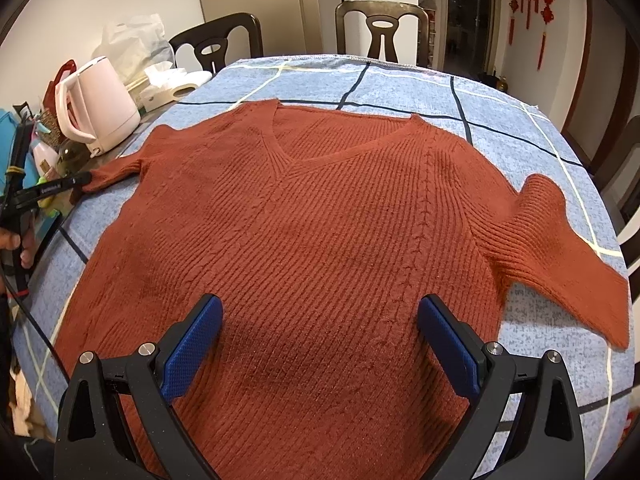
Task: Fold small clothes
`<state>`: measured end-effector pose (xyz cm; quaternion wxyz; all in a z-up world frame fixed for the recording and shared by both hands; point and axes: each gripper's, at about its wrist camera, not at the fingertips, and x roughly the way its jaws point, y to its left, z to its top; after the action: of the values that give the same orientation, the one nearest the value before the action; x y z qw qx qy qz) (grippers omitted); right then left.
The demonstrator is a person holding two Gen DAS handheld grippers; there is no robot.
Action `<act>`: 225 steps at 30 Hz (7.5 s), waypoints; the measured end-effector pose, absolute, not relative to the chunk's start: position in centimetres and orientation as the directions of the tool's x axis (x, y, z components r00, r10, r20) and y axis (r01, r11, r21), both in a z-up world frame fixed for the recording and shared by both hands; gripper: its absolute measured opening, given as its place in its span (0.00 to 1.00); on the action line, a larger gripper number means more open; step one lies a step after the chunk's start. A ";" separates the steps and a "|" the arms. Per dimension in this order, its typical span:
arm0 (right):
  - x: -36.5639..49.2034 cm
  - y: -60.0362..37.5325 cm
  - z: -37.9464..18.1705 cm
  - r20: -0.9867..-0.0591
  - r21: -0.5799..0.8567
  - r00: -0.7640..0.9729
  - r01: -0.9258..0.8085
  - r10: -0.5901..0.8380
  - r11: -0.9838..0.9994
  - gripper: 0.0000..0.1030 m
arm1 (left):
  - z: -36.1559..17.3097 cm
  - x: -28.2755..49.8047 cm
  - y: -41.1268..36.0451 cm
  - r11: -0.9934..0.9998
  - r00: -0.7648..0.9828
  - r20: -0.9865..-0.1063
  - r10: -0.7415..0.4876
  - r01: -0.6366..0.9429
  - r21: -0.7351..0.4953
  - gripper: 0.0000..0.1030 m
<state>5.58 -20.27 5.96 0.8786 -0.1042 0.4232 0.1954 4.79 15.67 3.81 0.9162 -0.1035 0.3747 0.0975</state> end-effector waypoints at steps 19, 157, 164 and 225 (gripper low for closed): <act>5.3 -21.7 7.6 -0.752 0.006 0.600 -0.409 0.274 0.913 0.95 | 8.1 12.8 -3.8 0.879 0.629 -0.613 -0.477 0.328 -0.346 0.12; 9.5 -28.1 5.6 -0.701 0.381 0.525 -0.297 0.483 0.876 0.27 | 5.6 14.3 -9.2 0.880 0.508 -0.718 -0.475 0.287 -0.379 0.36; 10.2 -29.0 5.2 -0.700 0.384 0.532 -0.282 0.477 0.879 0.27 | 7.6 14.3 -9.4 0.852 0.548 -0.652 -0.524 0.353 -0.388 0.05; 11.4 -28.3 6.3 -0.756 0.126 0.591 -0.289 0.280 0.949 0.24 | 4.2 8.4 1.6 0.989 0.677 -0.727 -0.115 0.012 -0.145 0.32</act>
<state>11.42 -28.31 6.34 0.8920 -0.0048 0.4229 0.1595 8.35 1.65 4.18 0.9133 -0.0644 0.4006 -0.0347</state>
